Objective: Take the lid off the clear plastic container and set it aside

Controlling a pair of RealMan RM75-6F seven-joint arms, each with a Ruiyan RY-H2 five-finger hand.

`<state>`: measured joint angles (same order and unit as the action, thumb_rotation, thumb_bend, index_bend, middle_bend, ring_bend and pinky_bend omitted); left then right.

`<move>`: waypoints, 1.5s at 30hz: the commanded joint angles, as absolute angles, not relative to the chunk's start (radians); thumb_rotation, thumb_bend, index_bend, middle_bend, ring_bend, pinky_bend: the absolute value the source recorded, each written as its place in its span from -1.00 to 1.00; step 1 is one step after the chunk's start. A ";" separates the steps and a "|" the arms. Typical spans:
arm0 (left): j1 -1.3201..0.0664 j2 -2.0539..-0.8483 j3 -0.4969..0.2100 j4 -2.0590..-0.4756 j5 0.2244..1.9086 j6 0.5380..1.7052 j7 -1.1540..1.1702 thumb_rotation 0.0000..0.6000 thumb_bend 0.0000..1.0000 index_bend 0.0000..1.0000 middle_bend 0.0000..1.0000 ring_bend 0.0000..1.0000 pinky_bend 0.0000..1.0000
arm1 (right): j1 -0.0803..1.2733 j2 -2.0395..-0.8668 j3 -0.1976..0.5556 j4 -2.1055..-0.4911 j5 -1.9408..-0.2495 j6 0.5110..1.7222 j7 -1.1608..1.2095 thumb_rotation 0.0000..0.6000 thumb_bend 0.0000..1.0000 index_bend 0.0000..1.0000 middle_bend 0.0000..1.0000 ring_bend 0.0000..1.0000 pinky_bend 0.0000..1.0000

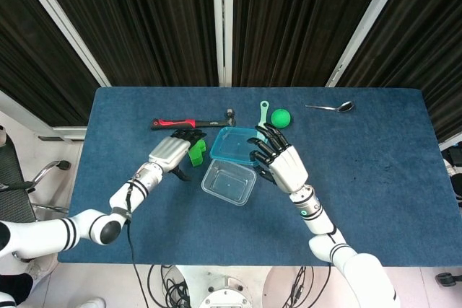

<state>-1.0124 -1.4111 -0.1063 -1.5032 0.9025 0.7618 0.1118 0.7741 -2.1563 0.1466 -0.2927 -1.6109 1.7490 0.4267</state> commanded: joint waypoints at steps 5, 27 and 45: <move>-0.923 -1.336 -0.094 -1.541 0.953 0.842 0.081 1.00 -1.00 -0.93 -1.00 -1.00 -1.00 | 0.653 -2.061 0.127 -0.268 -1.584 1.729 0.438 1.00 0.45 0.88 -0.31 -0.67 -0.67; -0.640 -1.183 -0.086 -1.651 1.146 1.044 -0.165 1.00 -1.00 -0.93 -1.00 -1.00 -1.00 | 0.416 -1.587 -0.024 -0.937 -1.574 1.384 0.261 1.00 -0.94 -1.00 -1.00 -1.00 -1.00; -0.339 -1.156 -0.007 -1.507 1.238 1.434 0.042 1.00 -1.00 -0.69 -0.73 -0.95 -0.90 | 0.314 -1.168 0.006 -1.466 -1.467 1.387 0.302 1.00 -0.82 -0.77 -0.64 -0.87 -0.72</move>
<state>-0.3824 -1.1702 -0.0322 -1.5148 1.2156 1.4023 0.0502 0.3328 -1.1950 0.0065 -1.4357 -1.4831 1.3960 0.3119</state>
